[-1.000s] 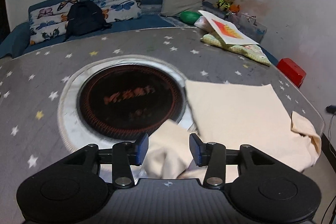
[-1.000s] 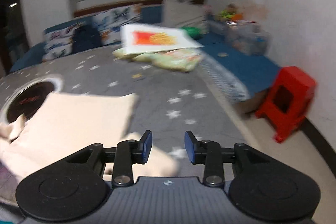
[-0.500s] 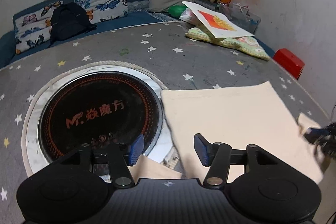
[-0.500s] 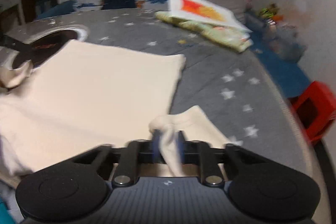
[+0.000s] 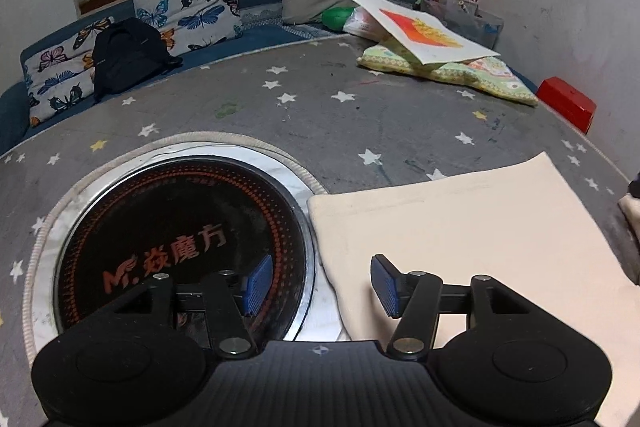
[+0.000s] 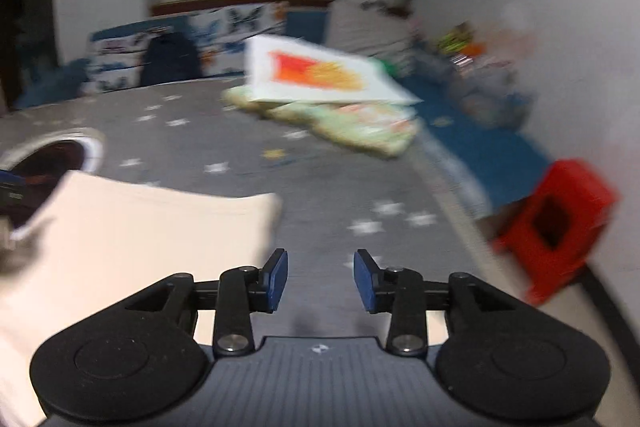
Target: Fold clothes
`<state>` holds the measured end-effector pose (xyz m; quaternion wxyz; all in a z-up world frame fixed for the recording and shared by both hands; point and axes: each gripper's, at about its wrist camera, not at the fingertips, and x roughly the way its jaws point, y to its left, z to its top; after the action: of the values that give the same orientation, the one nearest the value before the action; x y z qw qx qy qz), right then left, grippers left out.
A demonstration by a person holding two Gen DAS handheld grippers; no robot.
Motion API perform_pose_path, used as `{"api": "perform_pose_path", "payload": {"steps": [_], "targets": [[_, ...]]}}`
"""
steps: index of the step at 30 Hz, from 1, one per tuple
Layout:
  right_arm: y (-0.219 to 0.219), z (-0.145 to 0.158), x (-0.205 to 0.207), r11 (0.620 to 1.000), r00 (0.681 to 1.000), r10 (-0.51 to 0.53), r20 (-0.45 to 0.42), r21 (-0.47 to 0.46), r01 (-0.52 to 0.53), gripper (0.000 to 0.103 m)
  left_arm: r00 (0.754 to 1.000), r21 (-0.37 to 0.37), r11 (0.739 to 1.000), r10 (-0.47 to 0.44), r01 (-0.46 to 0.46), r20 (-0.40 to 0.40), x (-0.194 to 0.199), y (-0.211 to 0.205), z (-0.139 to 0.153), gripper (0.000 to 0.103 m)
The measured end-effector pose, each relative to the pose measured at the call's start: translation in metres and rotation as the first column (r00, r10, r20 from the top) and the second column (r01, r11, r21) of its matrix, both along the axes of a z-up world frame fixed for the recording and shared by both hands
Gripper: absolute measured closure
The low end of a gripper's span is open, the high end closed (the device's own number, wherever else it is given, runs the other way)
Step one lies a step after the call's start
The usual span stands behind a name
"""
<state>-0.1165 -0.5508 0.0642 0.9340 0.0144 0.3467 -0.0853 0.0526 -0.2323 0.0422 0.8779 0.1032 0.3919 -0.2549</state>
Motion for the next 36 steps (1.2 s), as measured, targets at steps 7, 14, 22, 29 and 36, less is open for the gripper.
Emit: {"api": "perform_pose_path", "payload": {"steps": [7, 14, 22, 29, 36], "targets": [[0.008, -0.03, 0.049, 0.996, 0.995, 0.055, -0.084, 0.079, -0.049, 0.068, 1.0, 0.032, 0.999, -0.014, 0.014, -0.02, 0.02, -0.016, -0.017, 0.046], [0.013, -0.041, 0.074, 0.994, 0.988, 0.086, -0.125, 0.073, -0.078, 0.079, 0.998, -0.023, 0.998, -0.055, 0.054, -0.041, 0.029, -0.02, -0.021, 0.08], [0.02, -0.041, 0.091, 0.994, 0.987, 0.108, -0.122, 0.03, -0.105, 0.096, 0.998, -0.013, 0.998, -0.059, 0.058, -0.015, 0.04, -0.026, -0.023, 0.099], [0.02, -0.033, 0.107, 0.995, 0.994, 0.093, -0.062, -0.022, -0.094, 0.098, 0.998, 0.018, 0.999, -0.044, 0.043, 0.052, 0.062, -0.038, -0.015, 0.1], [0.02, -0.02, 0.135, 0.997, 0.998, 0.064, 0.014, -0.054, -0.064, 0.096, 0.994, 0.036, 0.999, 0.021, -0.025, 0.106, 0.098, -0.06, -0.011, 0.096]]}}
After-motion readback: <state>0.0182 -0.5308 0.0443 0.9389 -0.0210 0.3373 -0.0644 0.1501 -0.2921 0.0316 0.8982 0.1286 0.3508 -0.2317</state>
